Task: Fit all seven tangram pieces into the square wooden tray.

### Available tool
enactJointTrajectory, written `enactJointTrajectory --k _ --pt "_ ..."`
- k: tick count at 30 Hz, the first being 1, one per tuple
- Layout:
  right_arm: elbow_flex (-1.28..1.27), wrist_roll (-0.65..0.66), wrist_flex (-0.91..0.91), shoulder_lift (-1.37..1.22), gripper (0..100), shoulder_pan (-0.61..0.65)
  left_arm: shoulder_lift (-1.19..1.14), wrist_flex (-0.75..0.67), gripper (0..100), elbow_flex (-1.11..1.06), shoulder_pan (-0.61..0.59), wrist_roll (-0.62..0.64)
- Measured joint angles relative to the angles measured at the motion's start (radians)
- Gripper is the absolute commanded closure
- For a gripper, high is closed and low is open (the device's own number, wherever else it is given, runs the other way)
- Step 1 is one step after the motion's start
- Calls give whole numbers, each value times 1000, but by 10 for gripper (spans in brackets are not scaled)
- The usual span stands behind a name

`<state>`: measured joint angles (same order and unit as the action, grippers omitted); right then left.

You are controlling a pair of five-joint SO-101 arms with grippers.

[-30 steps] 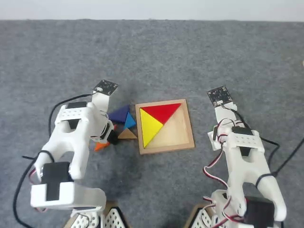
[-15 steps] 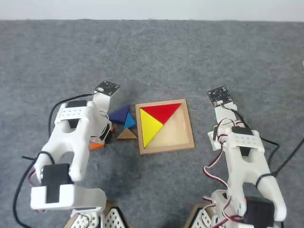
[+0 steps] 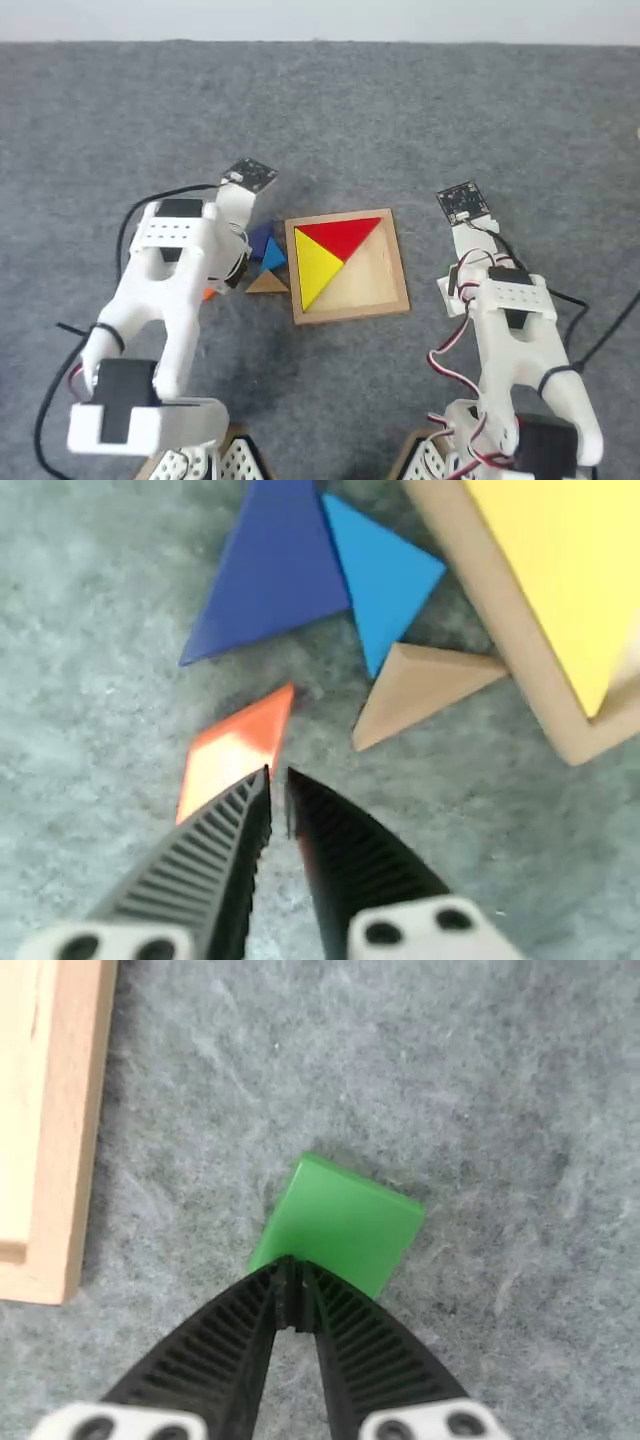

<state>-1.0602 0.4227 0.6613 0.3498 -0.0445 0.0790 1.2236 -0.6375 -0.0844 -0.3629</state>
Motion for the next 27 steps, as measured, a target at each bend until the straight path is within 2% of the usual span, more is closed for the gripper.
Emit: enactJointTrajectory --k 3,12,20,27 --pt "0 0 0 0 990 0 0 0 844 0 -17 3" --pt "0 0 0 0 990 0 0 -21 840 0 -196 -106" --pt "0 0 0 0 990 0 -57 -157 840 -40 -187 -118" --pt "0 0 0 0 990 0 -184 -144 840 87 -184 -115"
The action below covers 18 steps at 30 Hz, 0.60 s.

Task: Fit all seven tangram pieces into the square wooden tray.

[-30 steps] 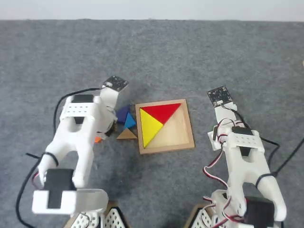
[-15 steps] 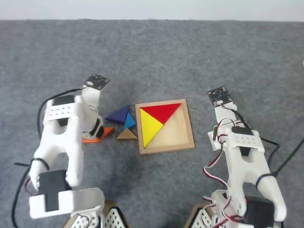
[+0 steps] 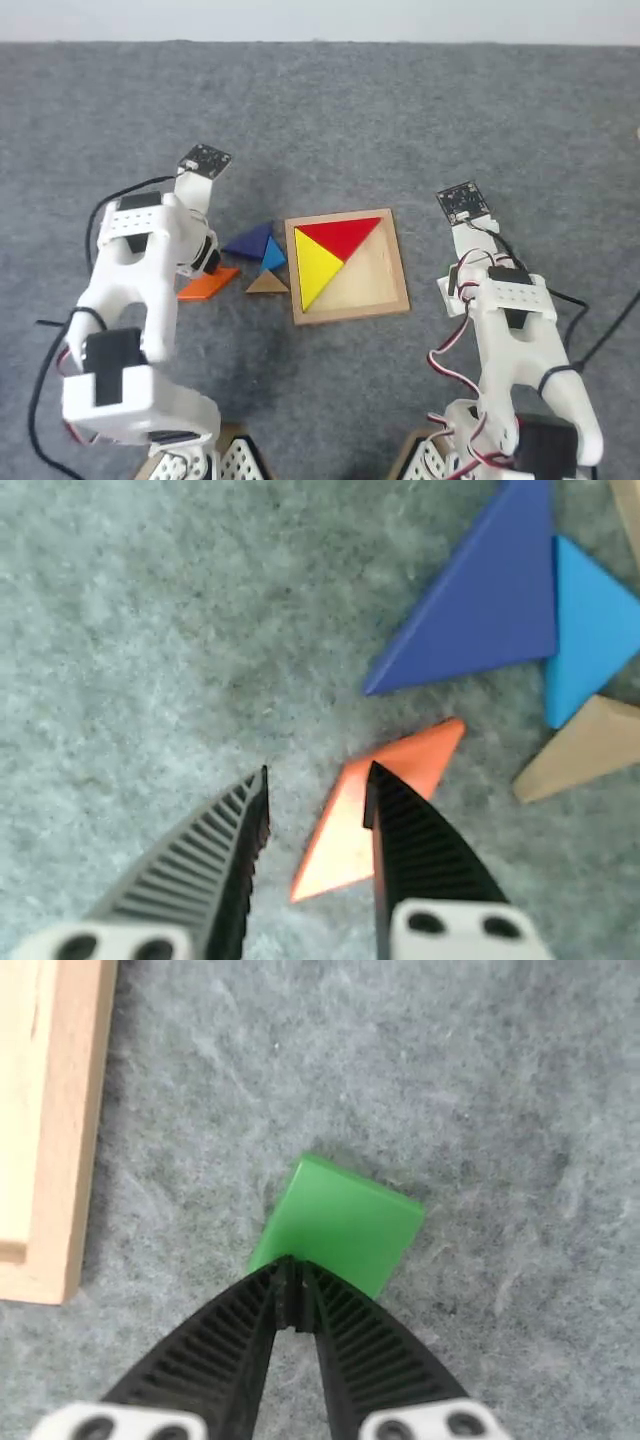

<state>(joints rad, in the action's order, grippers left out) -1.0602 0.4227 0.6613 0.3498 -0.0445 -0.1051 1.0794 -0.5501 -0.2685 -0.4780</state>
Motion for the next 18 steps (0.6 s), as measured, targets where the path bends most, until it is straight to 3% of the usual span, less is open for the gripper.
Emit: enactJointTrajectory --k 8,18 --pt "0 0 0 0 990 0 8 8 798 12 -6 0" --pt "0 0 0 0 990 0 313 132 794 -175 72 -32"
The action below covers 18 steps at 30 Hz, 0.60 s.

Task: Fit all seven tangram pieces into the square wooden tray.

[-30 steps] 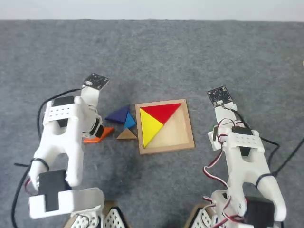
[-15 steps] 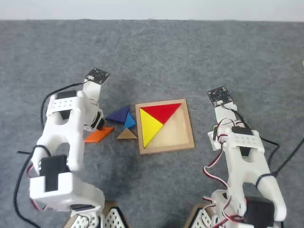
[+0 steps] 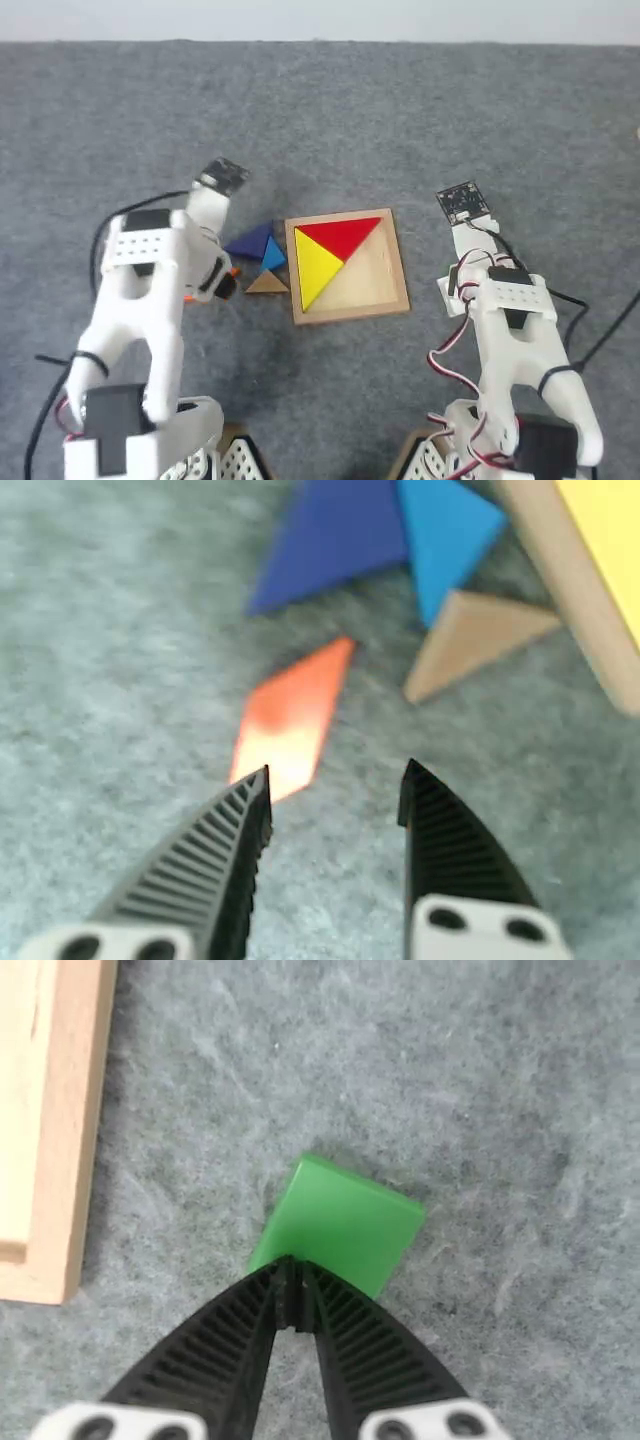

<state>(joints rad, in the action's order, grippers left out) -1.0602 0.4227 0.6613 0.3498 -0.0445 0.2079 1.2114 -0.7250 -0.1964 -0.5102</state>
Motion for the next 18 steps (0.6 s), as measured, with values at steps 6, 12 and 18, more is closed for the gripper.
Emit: enactJointTrajectory --k 6,12,18 --pt "0 0 0 0 990 0 -92 -74 794 -3 -9 -9" --pt "0 0 0 0 990 0 -308 -109 797 107 -71 -6" --pt "0 0 0 0 990 0 -368 -91 867 161 -74 -12"
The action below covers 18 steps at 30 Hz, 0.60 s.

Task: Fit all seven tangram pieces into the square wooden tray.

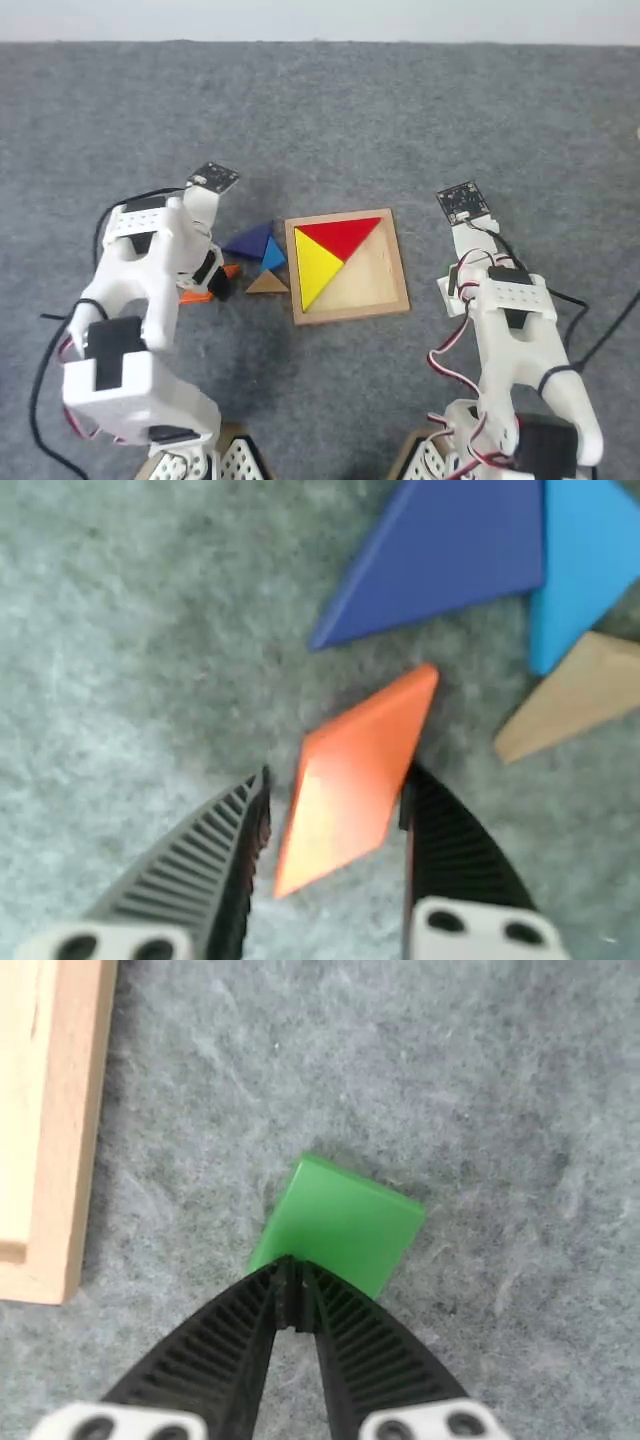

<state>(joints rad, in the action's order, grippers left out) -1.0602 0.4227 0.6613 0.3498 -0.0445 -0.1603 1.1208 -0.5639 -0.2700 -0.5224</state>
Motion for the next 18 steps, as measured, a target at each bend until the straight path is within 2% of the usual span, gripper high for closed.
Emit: enactJointTrajectory --k 7,18 --pt "0 0 0 0 990 0 -2 32 987 6 21 -26" --pt "0 0 0 0 990 0 -2 38 988 6 48 -46"
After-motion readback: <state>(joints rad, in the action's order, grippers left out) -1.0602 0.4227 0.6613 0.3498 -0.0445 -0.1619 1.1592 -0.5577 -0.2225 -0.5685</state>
